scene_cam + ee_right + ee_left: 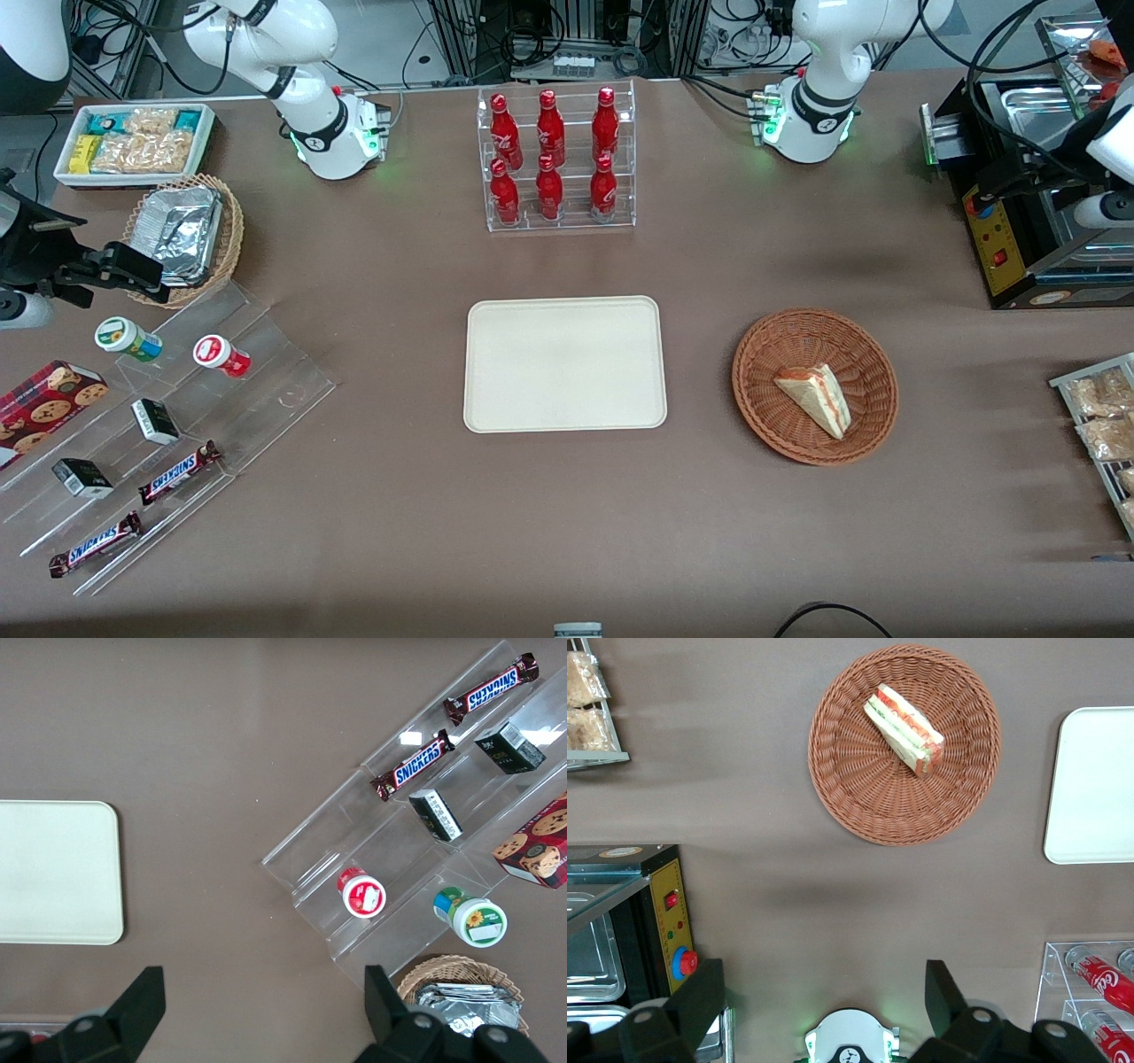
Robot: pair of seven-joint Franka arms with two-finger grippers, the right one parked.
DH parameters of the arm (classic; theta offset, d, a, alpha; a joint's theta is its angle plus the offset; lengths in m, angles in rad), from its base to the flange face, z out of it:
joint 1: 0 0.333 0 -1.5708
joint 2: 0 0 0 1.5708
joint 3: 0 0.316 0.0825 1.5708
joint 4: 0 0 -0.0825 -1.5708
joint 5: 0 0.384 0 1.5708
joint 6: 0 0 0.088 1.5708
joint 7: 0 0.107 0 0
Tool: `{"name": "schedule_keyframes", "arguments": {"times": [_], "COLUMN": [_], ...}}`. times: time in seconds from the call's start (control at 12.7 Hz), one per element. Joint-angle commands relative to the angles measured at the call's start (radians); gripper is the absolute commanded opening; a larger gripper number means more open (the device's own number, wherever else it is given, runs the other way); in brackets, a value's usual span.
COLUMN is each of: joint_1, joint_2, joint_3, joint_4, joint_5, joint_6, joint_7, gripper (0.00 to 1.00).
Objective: Place sandwich from basket to tray
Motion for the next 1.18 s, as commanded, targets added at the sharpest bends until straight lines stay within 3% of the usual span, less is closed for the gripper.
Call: {"name": "schedule_keyframes", "arguments": {"times": [0.0, 0.32, 0.71, 1.11], "joint_1": [-0.005, -0.003, -0.005, -0.057], "joint_2": [-0.013, 0.011, 0.082, 0.208], "joint_3": [-0.001, -0.015, -0.021, -0.027], "joint_4": [0.002, -0.008, -0.103, -0.16], "joint_5": [-0.007, 0.016, 0.021, 0.024], "joint_6": [-0.004, 0.013, 0.154, 0.352], "joint_7": [0.006, -0.008, -0.182, -0.535], "gripper": [1.0, 1.0, 1.0, 1.0]}}
